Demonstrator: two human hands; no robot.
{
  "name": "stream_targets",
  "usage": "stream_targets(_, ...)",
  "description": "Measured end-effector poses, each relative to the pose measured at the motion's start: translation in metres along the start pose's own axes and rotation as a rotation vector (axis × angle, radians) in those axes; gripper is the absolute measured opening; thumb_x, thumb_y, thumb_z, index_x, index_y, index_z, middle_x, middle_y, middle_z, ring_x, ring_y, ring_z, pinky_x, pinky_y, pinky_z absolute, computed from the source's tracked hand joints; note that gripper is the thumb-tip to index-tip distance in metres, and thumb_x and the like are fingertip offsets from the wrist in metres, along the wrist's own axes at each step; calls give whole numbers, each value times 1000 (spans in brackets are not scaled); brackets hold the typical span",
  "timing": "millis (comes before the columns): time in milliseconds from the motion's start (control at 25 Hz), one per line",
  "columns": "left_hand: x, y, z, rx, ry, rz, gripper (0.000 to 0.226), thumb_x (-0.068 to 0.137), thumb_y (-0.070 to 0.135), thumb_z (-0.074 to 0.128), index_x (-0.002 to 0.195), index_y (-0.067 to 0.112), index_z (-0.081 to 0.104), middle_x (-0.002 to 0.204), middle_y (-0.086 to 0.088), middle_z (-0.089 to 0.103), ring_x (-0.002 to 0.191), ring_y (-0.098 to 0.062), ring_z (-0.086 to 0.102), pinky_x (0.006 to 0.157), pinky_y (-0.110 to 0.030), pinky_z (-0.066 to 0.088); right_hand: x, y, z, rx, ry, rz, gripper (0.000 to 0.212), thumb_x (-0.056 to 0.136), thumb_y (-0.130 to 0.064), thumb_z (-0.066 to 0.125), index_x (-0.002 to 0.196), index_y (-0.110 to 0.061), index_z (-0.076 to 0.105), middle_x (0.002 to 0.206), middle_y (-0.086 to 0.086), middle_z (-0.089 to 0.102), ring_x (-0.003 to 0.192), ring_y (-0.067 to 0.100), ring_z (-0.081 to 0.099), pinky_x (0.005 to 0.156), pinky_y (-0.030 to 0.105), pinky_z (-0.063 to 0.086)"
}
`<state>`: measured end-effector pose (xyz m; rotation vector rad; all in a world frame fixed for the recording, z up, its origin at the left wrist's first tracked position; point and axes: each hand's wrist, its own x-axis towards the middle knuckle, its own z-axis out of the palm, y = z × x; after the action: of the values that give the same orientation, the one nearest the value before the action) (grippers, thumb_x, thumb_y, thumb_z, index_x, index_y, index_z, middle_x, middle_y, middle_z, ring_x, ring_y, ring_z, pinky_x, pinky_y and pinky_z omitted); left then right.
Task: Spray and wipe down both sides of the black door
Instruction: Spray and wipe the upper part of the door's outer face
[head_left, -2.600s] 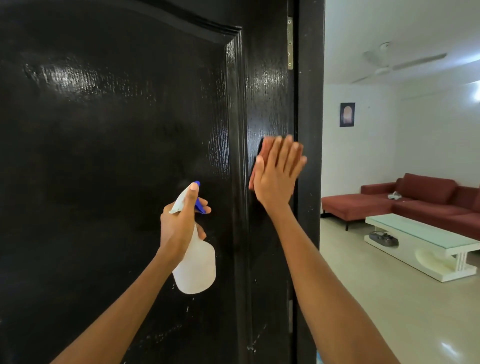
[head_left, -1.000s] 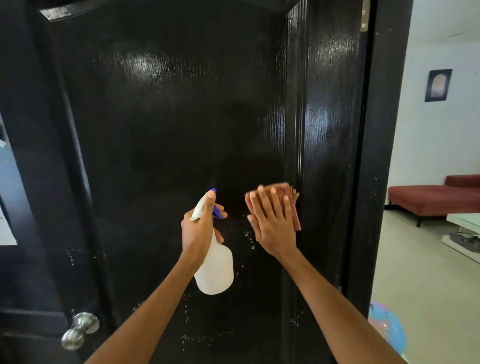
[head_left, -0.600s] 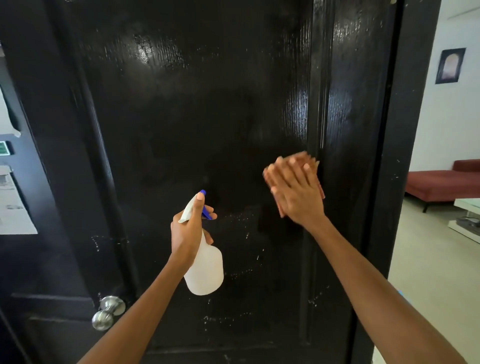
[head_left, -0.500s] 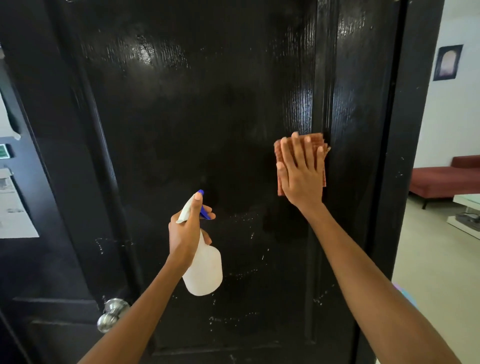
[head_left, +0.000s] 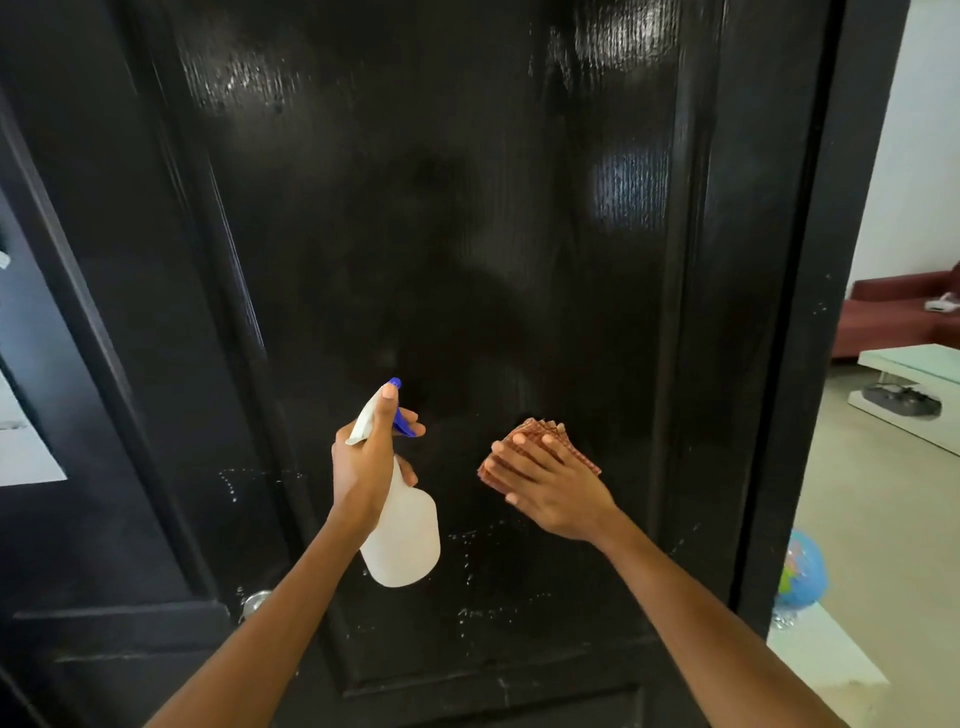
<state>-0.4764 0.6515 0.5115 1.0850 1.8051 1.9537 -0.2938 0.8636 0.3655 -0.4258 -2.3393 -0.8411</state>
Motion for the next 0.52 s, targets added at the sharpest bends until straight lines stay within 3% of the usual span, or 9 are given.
stream_targets(80,0,-4,-10,0,-19,-6,62,87,68,44,93,13,71,90,0,75,44,-15,59,45,-22,50,-12,33,-4,-13,67,175,64,109,-40,33,166,-28,7,174,-1,-1,160,26,2,125,56,14)
stream_targets(200,3,-12,-25,17,-47,-14,61,86,68,43,93,14,71,91,0,75,46,-17,60,47,-22,51,-16,65,-13,149,265,849,62,112,-39,22,165,-15,2,173,13,-1,159,35,0,125,64,12)
stream_targets(280,6,-16,-38,24,-54,-24,60,87,68,44,92,14,71,92,0,75,47,-18,60,48,-24,52,3,48,-14,282,370,1206,60,112,-40,17,164,-17,-4,173,14,0,159,34,-1,126,61,9)
stream_targets(360,9,-21,-52,30,-59,-25,60,87,68,44,91,15,71,92,-1,76,47,-19,61,49,-26,52,37,11,-14,314,417,1345,59,112,-41,14,163,-20,-7,173,14,1,159,34,0,126,60,9)
stream_targets(520,14,-28,-85,29,-39,-24,58,90,66,44,91,15,71,92,-2,76,45,-19,59,47,-26,51,100,-64,-15,381,352,1259,63,112,-42,16,165,-14,0,173,14,-1,159,36,-2,127,60,7)
